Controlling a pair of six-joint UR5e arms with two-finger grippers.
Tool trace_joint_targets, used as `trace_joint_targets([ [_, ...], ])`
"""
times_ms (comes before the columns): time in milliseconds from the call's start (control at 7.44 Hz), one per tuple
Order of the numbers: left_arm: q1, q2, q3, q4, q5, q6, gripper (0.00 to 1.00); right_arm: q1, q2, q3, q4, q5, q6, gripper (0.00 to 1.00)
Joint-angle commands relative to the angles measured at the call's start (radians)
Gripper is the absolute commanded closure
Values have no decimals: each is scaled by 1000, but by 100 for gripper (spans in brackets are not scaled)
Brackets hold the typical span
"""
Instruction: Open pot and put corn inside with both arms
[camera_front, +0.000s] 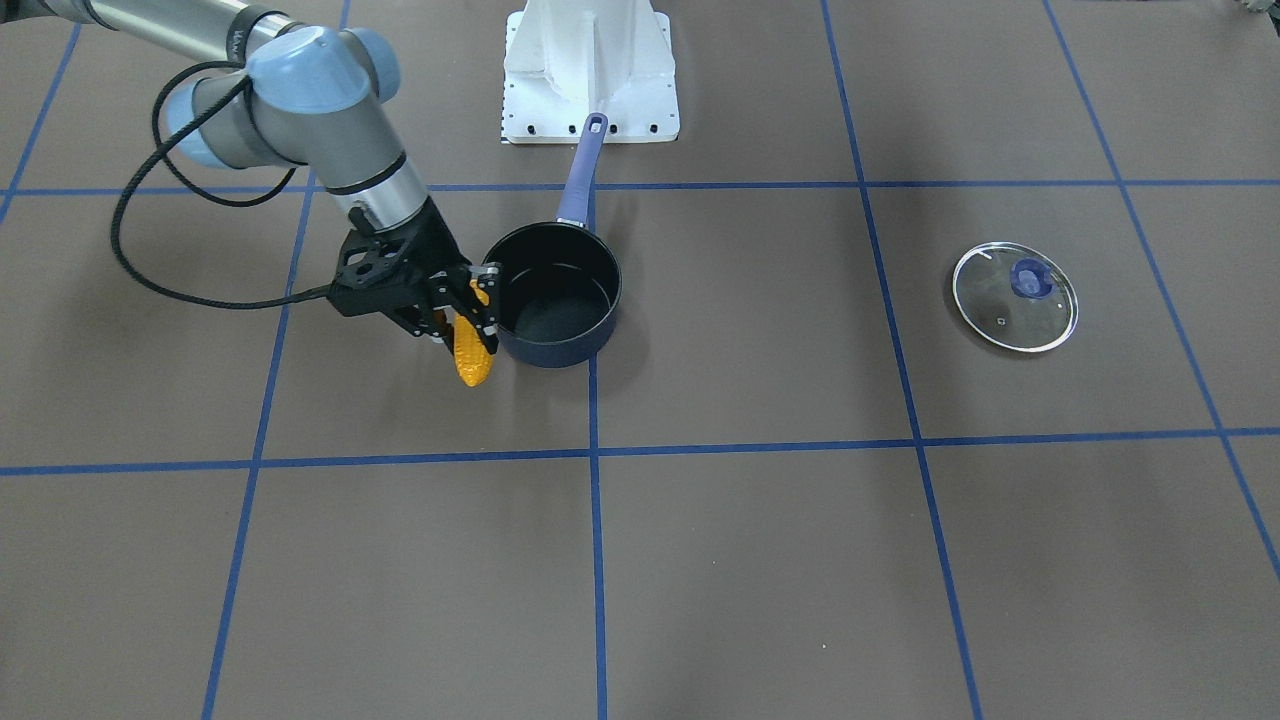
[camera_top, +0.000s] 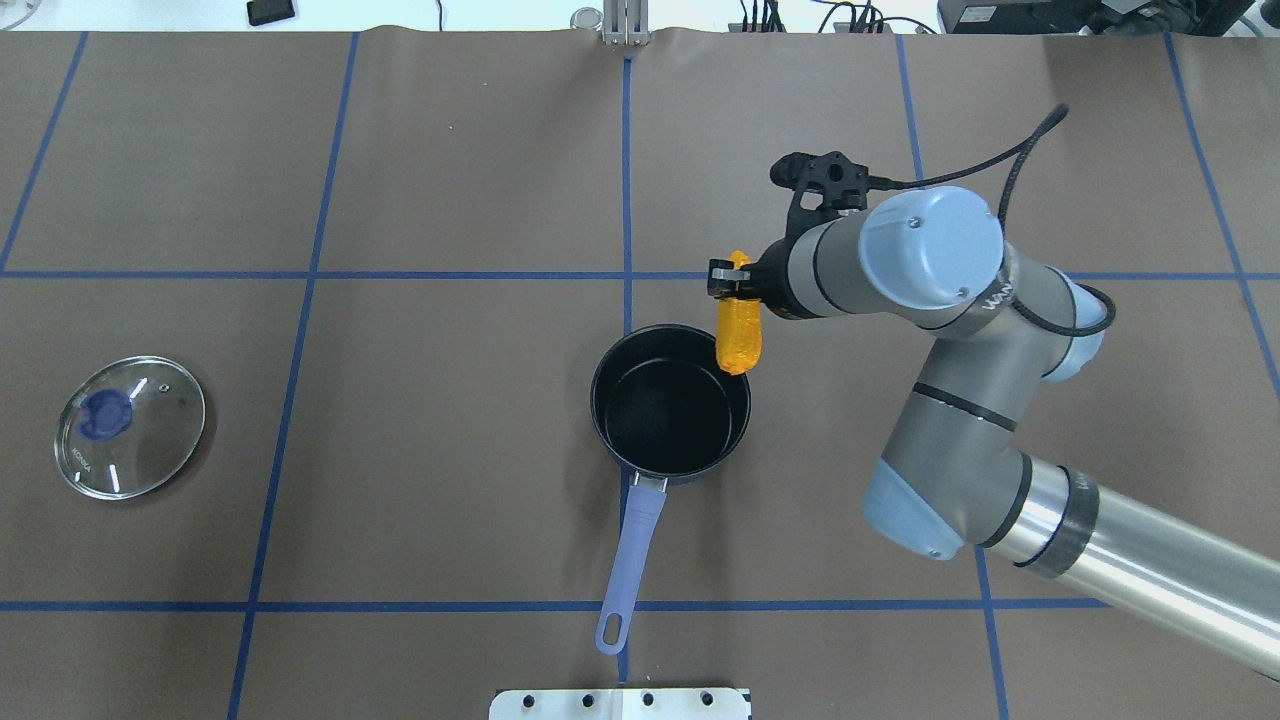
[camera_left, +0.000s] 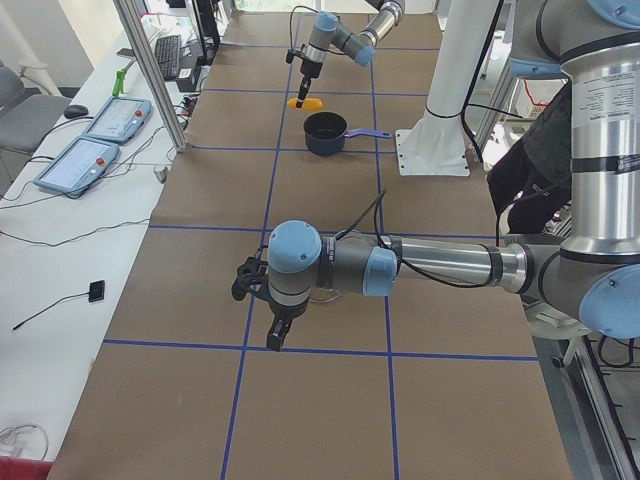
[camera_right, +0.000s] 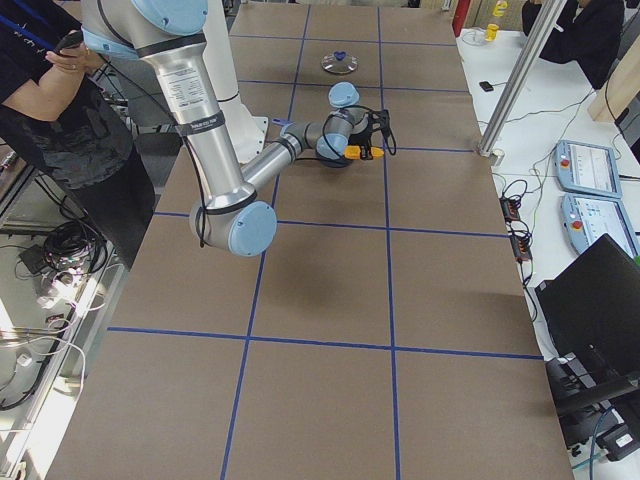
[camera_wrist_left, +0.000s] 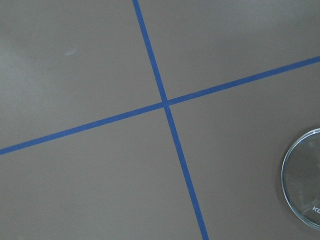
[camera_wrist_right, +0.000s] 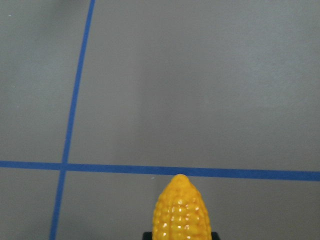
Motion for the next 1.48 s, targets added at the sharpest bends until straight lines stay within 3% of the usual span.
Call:
trace_joint_targets([
  [0, 0, 0, 5, 0, 0, 0, 2, -105, 66, -1, -76, -115, 76, 45],
  [134, 0, 0, 6, 0, 0, 0, 2, -148, 63, -4, -81, -210, 106, 0],
  [537, 0, 0, 8, 2, 0, 1, 2, -137, 68, 14, -160, -223, 90, 0],
  [672, 0, 0, 9, 2, 2, 3, 2, -74, 68, 19, -170, -172, 44, 0],
  [940, 0, 0, 9, 0, 0, 2, 2, 142, 34, 15, -249, 105, -194, 0],
  [1209, 2, -9, 9, 20, -6, -41, 2, 355, -83, 11, -256, 312, -509, 0],
  [1343, 5, -3, 11, 35, -12, -107, 2, 450, -143, 10, -259, 371, -659, 0],
])
